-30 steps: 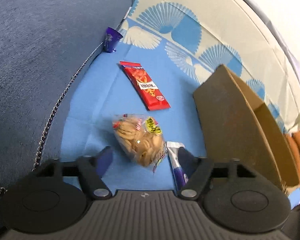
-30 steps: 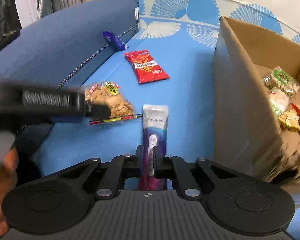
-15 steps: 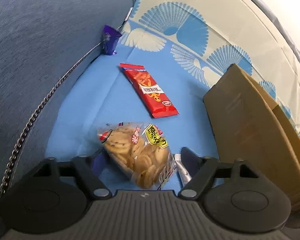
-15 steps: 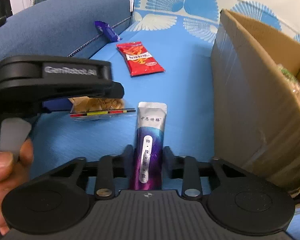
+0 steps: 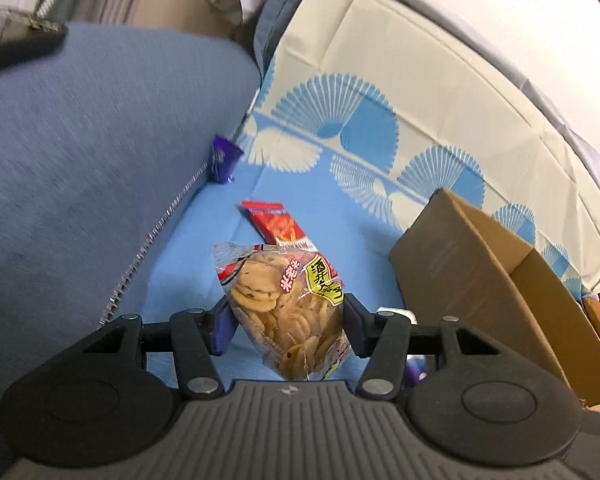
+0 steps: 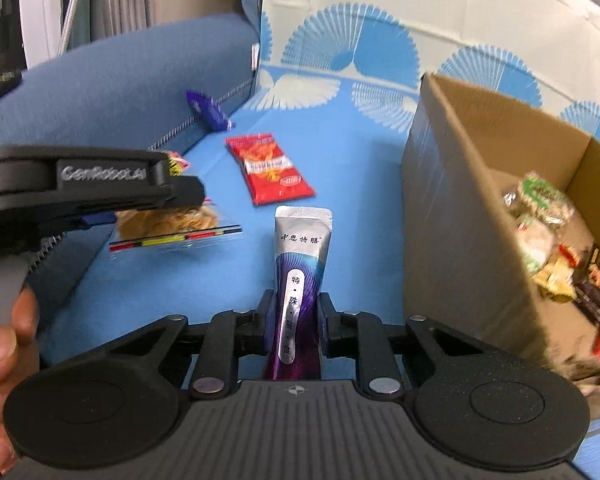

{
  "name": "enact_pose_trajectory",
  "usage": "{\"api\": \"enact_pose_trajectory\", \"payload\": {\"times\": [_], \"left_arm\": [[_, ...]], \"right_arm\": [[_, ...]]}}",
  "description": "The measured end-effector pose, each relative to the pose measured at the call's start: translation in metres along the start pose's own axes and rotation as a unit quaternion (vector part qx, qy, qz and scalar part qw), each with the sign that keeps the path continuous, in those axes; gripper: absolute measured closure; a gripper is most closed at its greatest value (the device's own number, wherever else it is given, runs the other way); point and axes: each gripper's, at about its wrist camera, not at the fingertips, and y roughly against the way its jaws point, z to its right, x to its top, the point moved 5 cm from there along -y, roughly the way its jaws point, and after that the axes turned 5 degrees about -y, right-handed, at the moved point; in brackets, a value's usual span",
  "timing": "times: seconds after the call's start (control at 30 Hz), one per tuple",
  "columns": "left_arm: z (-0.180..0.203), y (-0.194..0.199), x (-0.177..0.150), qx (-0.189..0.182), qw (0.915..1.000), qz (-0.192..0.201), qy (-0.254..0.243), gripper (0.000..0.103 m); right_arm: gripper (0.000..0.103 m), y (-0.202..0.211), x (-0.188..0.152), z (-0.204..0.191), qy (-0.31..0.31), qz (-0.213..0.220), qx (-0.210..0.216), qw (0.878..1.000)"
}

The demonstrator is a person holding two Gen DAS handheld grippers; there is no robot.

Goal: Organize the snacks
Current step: 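Carry the purple-white bar and cookie bag over the box with both tools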

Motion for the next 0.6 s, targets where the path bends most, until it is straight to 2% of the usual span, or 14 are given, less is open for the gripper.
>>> {"api": "enact_pose_trajectory", "payload": {"times": [0.23,0.4,0.6], "left_arm": [[-0.003,0.03,0.007,0.0,0.9998,0.021,0.007,0.043],[-0.009,0.047,0.006,-0.006,0.9996,0.015,0.025,0.043],[0.001,0.053,0.007,0.005,0.9999,0.001,0.012,0.043]], "right_arm": [[0.081,0.034,0.014,0.003,-0.003,0.047,0.014,0.999],[0.081,0.06,0.027,0.008,-0.007,0.087,0.029,0.996],[0.081,0.088,0.047,0.027,-0.024,0.134,0.051,0.989]]}}
